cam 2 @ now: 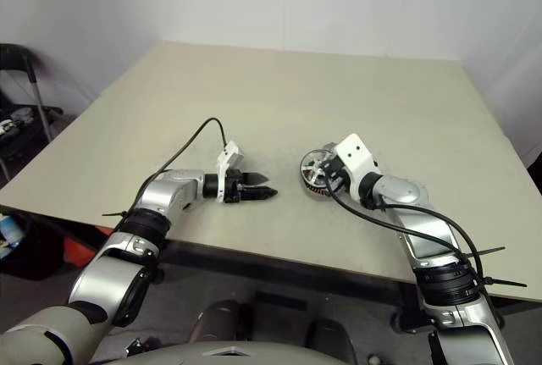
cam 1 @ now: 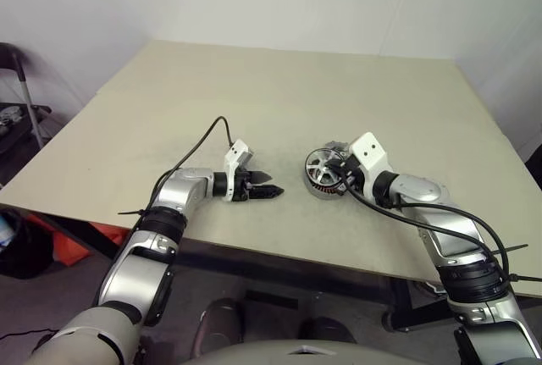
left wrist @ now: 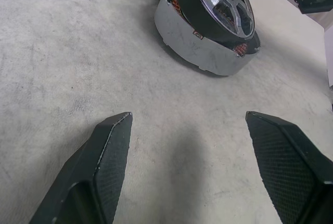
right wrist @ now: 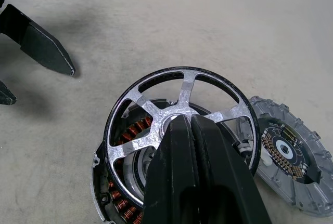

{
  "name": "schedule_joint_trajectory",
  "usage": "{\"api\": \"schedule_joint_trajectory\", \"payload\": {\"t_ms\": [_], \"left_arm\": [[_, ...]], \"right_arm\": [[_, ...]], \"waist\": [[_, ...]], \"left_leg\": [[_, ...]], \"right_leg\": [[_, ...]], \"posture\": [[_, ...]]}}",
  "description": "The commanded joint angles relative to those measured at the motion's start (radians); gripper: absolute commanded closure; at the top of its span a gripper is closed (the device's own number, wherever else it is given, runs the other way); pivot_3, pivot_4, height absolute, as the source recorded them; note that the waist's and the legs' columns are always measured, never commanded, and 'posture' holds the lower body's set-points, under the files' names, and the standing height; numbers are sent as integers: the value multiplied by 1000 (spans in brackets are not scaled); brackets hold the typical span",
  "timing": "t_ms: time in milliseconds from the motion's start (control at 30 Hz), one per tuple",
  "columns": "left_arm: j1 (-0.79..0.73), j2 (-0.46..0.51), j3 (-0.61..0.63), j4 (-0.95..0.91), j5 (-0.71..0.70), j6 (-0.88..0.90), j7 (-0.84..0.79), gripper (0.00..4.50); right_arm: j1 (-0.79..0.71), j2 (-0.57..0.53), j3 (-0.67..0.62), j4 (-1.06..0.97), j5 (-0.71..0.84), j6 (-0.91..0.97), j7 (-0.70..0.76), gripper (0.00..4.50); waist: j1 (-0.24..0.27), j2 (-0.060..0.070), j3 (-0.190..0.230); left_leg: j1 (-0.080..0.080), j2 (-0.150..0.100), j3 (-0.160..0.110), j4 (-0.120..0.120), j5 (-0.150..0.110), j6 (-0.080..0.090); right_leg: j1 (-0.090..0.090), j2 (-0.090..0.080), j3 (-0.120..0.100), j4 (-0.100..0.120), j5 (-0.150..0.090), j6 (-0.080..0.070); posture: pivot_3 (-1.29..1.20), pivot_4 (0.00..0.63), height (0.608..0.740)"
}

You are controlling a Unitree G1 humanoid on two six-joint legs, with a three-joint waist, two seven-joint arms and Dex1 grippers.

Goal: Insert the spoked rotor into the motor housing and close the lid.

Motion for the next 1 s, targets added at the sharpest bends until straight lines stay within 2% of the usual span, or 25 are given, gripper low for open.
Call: {"api": "schedule_joint_trajectory", "payload": {"t_ms": [33, 100, 200, 867, 900, 1000], "left_arm": [[-19, 1, 9, -9, -1, -17, 1, 810], [-19, 0, 8, -9, 1, -17, 1, 810], [-19, 0, 9, -8, 2, -18, 2, 810], [-22, 1, 13, -3, 9, -23, 8, 810], [-22, 1, 13, -3, 9, -24, 8, 810], [-23, 1, 13, -1, 10, -26, 9, 810]], "right_arm": [[-11, -7, -5, -6, 4, 0, 11, 4297], [-11, -5, -7, -6, -9, -15, -3, 3933], [-12, -7, -5, -4, -19, -29, -7, 2969], [-8, -10, 21, 22, -58, -52, -5, 2969], [-9, -9, 19, 23, -57, -51, -5, 3393], [-8, -9, 13, 20, -49, -48, -3, 4239]], "waist": [[0, 0, 0], [0, 0, 0], [0, 0, 0], [0, 0, 0], [0, 0, 0], [0, 0, 0]], "left_leg": [[0, 0, 0, 0, 0, 0], [0, 0, 0, 0, 0, 0], [0, 0, 0, 0, 0, 0], [0, 0, 0, 0, 0, 0], [0, 0, 0, 0, 0, 0], [1, 0, 0, 0, 0, 0]], "right_leg": [[0, 0, 0, 0, 0, 0], [0, 0, 0, 0, 0, 0], [0, 0, 0, 0, 0, 0], [0, 0, 0, 1, 0, 0], [0, 0, 0, 1, 0, 0], [0, 0, 0, 2, 0, 0]], "posture": [[0, 0, 740], [0, 0, 740], [0, 0, 740], [0, 0, 740], [0, 0, 740], [0, 0, 740]]}}
